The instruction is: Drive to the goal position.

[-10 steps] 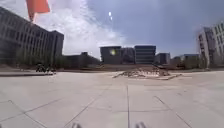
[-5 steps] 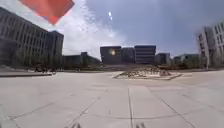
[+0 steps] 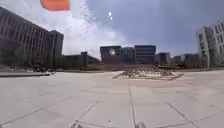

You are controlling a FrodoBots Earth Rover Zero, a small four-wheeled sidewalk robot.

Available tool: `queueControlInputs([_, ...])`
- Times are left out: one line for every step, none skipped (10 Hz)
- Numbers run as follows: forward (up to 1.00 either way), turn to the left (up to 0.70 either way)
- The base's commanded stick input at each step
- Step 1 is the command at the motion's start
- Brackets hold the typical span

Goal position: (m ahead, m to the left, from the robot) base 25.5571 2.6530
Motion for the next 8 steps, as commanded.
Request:
queueControlInputs([0.45, 0.03])
queueControlInputs([0.45, 0.03])
queueControlInputs([0.45, 0.03])
queueControlInputs([0.45, 0.03])
queueControlInputs([0.45, 0.03])
queueControlInputs([0.45, 0.03])
queueControlInputs([0.45, 0.03])
queueControlInputs([0.45, 0.03])
